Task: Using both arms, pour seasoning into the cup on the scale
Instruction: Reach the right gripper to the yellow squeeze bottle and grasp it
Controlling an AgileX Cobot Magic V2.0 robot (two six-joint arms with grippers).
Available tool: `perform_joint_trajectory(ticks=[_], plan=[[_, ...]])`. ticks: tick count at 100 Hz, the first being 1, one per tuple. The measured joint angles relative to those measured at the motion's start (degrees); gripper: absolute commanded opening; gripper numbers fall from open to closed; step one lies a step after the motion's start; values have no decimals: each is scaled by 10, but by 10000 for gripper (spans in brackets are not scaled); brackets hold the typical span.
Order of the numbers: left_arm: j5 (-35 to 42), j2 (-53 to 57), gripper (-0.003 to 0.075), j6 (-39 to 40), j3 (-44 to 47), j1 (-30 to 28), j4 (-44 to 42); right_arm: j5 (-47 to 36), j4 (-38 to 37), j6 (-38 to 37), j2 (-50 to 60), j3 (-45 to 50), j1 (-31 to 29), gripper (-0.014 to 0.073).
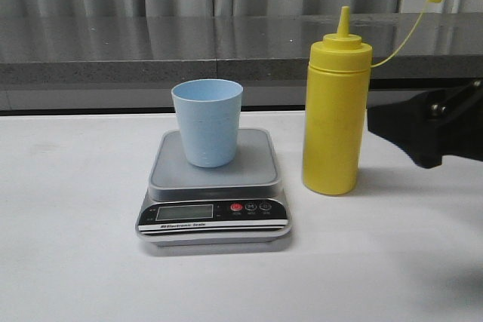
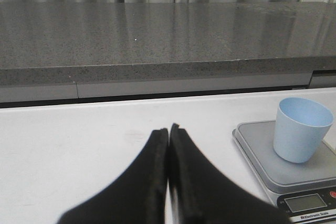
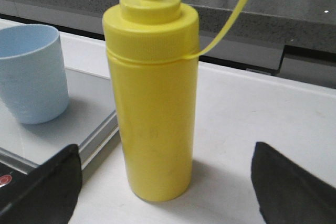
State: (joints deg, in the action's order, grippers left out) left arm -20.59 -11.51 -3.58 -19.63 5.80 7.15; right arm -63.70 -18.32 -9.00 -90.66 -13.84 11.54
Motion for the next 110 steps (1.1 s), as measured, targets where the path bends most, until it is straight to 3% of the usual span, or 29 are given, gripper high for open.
perform_joint_trajectory(ticks=[23,110], plan=[[0,0,-20,0,0,0,0,-9,-22,0,-73,-41,0,646],[0,0,-20,0,0,0,0,-8,-65,-1,-167,-192,22,646]])
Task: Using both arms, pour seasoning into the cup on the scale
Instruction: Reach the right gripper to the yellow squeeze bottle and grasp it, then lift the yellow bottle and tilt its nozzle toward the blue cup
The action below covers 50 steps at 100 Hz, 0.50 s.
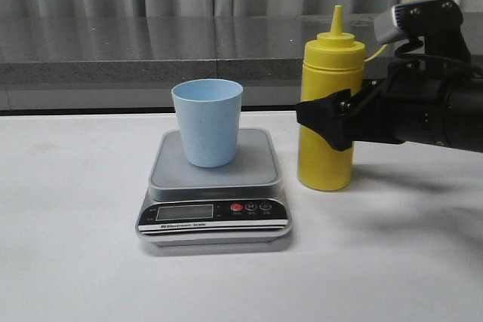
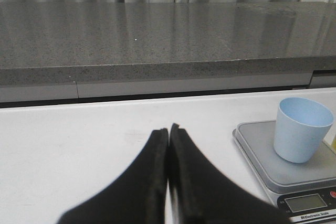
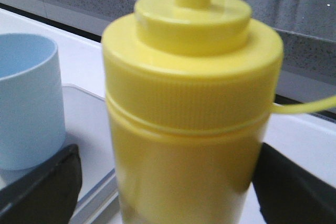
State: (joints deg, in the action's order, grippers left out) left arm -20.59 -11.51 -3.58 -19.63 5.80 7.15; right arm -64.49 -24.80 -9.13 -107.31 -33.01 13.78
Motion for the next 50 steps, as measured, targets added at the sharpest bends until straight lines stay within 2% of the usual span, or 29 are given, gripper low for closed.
perform_joint_trajectory(ticks=[31,38,50], plan=[[0,0,-20,0,0,0,0,6,13,0,-5,-34,2,628],[0,0,-20,0,0,0,0,9,14,0,-5,-38,2,559],[0,0,-20,0,0,0,0,13,15,0,-5,-39,2,356]])
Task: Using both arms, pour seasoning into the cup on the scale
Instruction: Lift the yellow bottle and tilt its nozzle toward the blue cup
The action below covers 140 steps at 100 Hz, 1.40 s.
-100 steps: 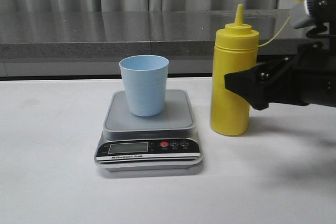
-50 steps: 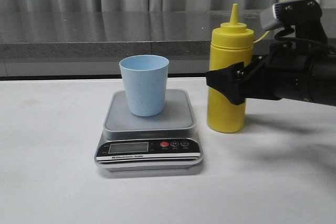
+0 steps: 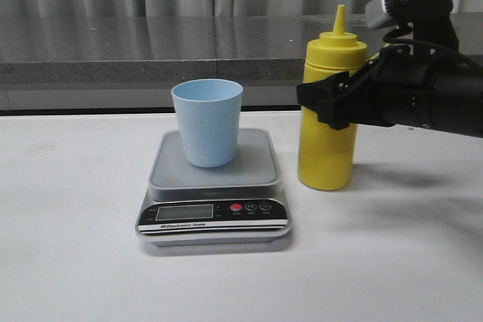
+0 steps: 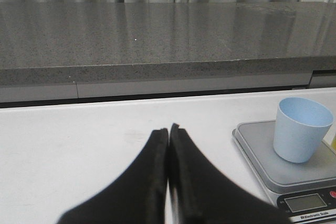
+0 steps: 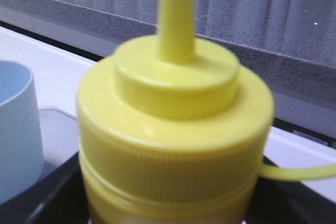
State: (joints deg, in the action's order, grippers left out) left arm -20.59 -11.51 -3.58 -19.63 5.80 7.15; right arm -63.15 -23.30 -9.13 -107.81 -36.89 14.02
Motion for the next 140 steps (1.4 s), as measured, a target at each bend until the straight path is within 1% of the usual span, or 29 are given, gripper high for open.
perform_joint_trajectory(ticks=[7,12,31,36,43,54,71,83,97,111,140], plan=[[0,0,-20,0,0,0,0,0,0,0,0,0,0,266],[0,0,-20,0,0,0,0,0,0,0,0,0,0,236],[0,0,-20,0,0,0,0,-11,-1,1,1,-1,0,237],[0,0,-20,0,0,0,0,1,-7,4,9,-4,0,237],[0,0,-20,0,0,0,0,38,-22,11,25,-17,0,237],[0,0,-20,0,0,0,0,126,-62,25,56,-53,0,237],[0,0,-20,0,0,0,0,260,-152,34,86,-122,7,237],[0,0,-20,0,0,0,0,354,-225,35,89,-169,31,237],[0,0,-20,0,0,0,0,455,-305,36,89,-211,72,237],[0,0,-20,0,0,0,0,526,-364,37,89,-240,103,237],[0,0,-20,0,0,0,0,616,-488,39,89,-263,137,237]])
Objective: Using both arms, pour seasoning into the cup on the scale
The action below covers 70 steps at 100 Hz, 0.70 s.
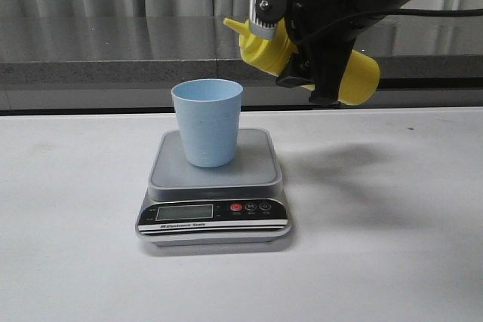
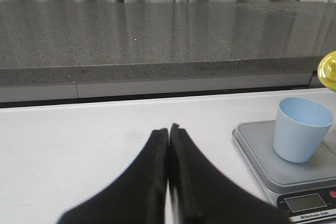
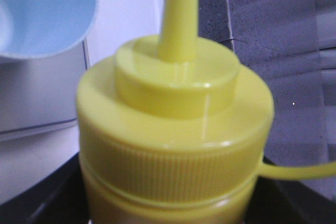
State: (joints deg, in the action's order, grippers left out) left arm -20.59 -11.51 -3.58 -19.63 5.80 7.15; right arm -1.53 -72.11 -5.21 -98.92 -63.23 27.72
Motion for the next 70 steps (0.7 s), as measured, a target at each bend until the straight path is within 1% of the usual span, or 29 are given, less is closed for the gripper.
perform_joint_trajectory(ticks=[20,38,70], plan=[[0,0,-20,0,0,0,0,60,-73,0,0,-12,21,237],[0,0,-20,0,0,0,0,90,-135,0,0,-18,37,237],[0,0,-20,0,0,0,0,146,-216,0,-25,-18,63,237]])
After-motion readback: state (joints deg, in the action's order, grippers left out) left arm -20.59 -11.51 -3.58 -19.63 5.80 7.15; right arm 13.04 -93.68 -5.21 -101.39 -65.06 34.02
